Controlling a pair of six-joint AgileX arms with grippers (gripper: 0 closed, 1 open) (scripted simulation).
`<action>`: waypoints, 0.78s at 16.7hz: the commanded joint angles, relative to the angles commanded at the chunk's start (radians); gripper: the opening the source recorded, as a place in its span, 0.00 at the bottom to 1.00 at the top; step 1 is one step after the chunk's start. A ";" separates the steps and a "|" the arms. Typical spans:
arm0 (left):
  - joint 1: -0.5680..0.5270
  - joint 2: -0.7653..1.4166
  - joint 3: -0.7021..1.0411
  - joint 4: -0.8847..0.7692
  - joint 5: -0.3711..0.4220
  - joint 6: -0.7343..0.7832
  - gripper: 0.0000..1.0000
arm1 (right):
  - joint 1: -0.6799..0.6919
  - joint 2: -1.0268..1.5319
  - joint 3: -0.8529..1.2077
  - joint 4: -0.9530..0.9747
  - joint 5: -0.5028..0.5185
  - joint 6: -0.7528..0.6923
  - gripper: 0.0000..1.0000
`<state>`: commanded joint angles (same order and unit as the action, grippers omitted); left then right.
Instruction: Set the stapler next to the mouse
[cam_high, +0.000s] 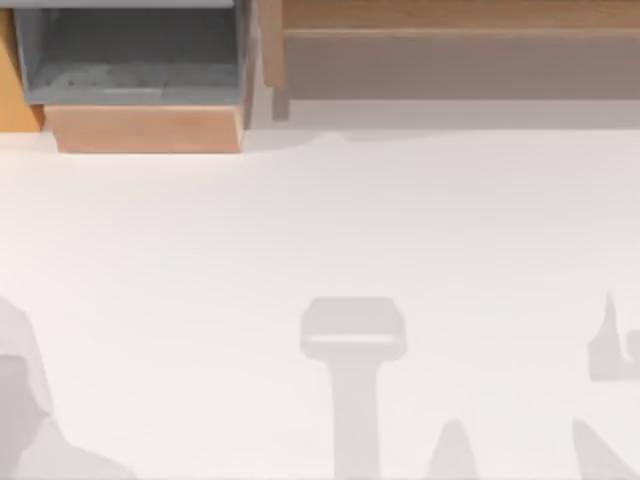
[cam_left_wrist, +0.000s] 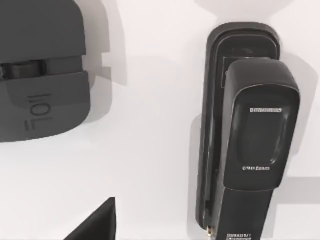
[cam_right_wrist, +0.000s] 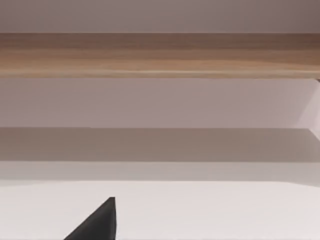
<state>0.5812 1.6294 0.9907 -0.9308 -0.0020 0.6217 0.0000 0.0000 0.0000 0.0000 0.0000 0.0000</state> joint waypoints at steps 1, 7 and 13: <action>0.000 0.000 0.000 0.000 0.000 0.000 1.00 | 0.000 0.000 0.000 0.000 0.000 0.000 1.00; -0.001 0.049 -0.059 0.111 0.000 0.000 1.00 | 0.000 0.000 0.000 0.000 0.000 0.000 1.00; 0.002 0.100 -0.113 0.213 0.000 0.003 1.00 | 0.000 0.000 0.000 0.000 0.000 0.000 1.00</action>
<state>0.5830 1.7293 0.8773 -0.7175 -0.0018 0.6252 0.0000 0.0000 0.0000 0.0000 0.0000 0.0000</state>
